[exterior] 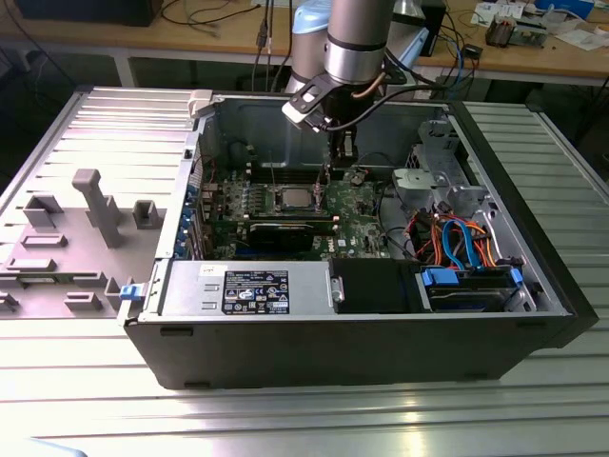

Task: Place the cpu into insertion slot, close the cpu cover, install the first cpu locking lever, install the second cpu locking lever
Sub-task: 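Close the cpu cover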

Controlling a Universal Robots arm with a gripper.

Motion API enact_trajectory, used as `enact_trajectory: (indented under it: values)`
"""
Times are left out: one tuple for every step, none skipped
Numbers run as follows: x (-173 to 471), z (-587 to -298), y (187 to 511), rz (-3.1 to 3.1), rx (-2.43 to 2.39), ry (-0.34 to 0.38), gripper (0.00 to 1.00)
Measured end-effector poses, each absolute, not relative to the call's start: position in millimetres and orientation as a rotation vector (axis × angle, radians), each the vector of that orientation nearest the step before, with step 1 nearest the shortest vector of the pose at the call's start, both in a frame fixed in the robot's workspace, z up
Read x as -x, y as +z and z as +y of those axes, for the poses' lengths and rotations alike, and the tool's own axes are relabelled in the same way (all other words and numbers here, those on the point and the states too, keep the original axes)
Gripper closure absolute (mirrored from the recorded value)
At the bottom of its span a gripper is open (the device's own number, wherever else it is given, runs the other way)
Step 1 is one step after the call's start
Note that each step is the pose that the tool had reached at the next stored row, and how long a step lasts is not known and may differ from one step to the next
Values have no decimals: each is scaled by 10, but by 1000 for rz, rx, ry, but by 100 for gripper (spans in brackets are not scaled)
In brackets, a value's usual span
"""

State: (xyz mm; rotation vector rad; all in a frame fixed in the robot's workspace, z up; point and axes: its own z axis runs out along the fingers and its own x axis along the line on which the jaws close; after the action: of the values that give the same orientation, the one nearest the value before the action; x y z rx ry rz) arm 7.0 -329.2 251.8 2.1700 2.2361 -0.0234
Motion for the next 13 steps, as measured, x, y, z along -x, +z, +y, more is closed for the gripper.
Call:
enact_trajectory:
  values:
    - [-70,-3292,2518,2236,-2170,-23,89]
    - [-70,-3292,2518,2236,-2170,-23,89]
    - [-66,-3293,2518,2236,-2170,-23,89]
    - [-58,-3293,2518,2236,-2170,-23,89]
    - [-52,-3292,2517,2236,-2170,-23,89]
    - [-43,-3292,2518,2236,-2170,-23,89]
    - [-28,-3292,2518,2236,-2170,-23,89]
    - [-17,-3292,2518,2236,-2170,-23,89]
    - [7,-3292,2517,2236,-2170,-23,89]
    - [24,-3292,2518,2236,-2170,-23,89]
    - [40,-3292,2517,2236,-2170,-23,89]
    - [53,-3292,2517,2236,-2170,-23,89]
    - [67,-3292,2517,2236,-2170,-23,89]
